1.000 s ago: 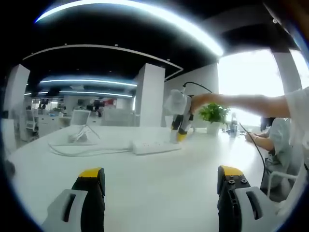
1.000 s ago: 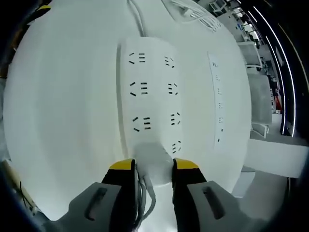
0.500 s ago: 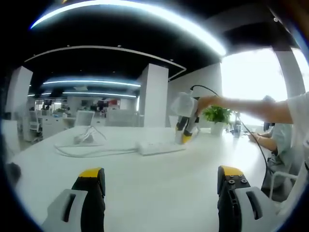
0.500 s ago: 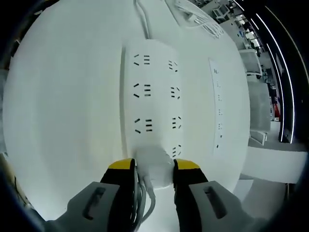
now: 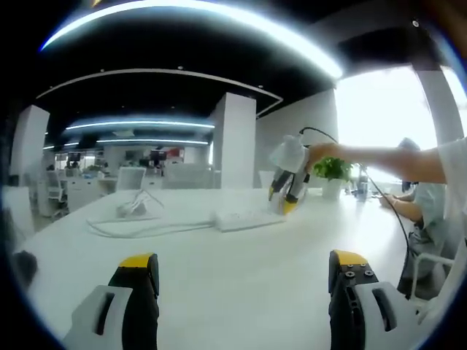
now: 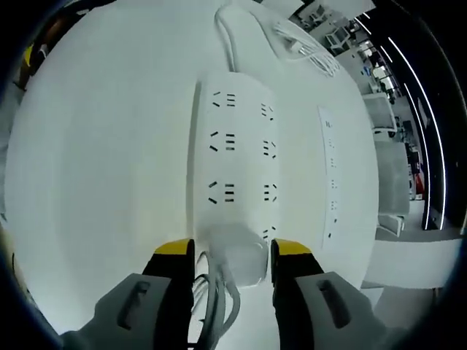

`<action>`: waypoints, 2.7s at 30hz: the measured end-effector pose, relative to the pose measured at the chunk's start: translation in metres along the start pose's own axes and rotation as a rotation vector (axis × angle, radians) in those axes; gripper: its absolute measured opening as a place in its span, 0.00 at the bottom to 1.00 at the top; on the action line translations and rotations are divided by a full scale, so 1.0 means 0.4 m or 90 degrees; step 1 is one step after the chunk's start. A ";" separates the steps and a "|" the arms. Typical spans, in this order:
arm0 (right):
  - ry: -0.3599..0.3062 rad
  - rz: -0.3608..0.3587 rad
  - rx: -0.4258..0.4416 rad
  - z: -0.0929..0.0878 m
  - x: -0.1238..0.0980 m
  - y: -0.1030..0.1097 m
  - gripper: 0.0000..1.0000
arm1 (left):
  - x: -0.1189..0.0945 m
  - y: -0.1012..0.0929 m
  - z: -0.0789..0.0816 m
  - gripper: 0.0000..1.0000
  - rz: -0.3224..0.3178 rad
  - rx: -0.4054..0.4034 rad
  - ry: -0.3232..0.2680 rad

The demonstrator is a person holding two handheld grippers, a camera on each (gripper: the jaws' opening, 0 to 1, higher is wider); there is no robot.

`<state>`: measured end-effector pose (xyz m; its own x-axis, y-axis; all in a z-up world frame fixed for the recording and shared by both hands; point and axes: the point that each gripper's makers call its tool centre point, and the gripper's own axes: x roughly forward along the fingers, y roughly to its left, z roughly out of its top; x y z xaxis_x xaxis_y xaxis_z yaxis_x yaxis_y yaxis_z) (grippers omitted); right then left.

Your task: Straighten the power strip on the desk, plug the charger into it

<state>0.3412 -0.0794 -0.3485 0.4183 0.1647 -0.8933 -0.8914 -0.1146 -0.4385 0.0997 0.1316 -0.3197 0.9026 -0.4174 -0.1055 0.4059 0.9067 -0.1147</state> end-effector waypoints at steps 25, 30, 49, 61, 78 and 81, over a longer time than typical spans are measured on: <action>-0.080 -0.016 0.052 0.036 0.000 0.008 0.77 | -0.002 0.007 -0.030 0.99 -0.001 0.015 0.021; -0.109 -0.026 0.065 0.038 -0.004 0.008 0.86 | 0.000 0.008 -0.029 0.99 0.002 0.013 0.019; -0.239 -0.028 0.185 0.059 -0.036 0.002 0.99 | -0.004 0.011 -0.044 0.99 0.005 0.006 0.023; -0.375 -0.035 0.291 0.093 -0.090 -0.009 0.99 | -0.005 0.010 -0.048 0.99 -0.006 -0.015 0.020; -0.511 -0.073 0.398 0.084 -0.172 -0.040 1.00 | 0.008 0.008 -0.044 0.99 -0.004 -0.005 0.028; -0.538 -0.078 0.416 0.084 -0.190 -0.038 1.00 | 0.012 0.014 -0.045 0.99 0.003 -0.001 0.031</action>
<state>0.3173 -0.0572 -0.2708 0.4789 0.7917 -0.3792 -0.8767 0.4540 -0.1592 0.1034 0.1335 -0.3386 0.8962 -0.4158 -0.1545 0.4017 0.9085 -0.1151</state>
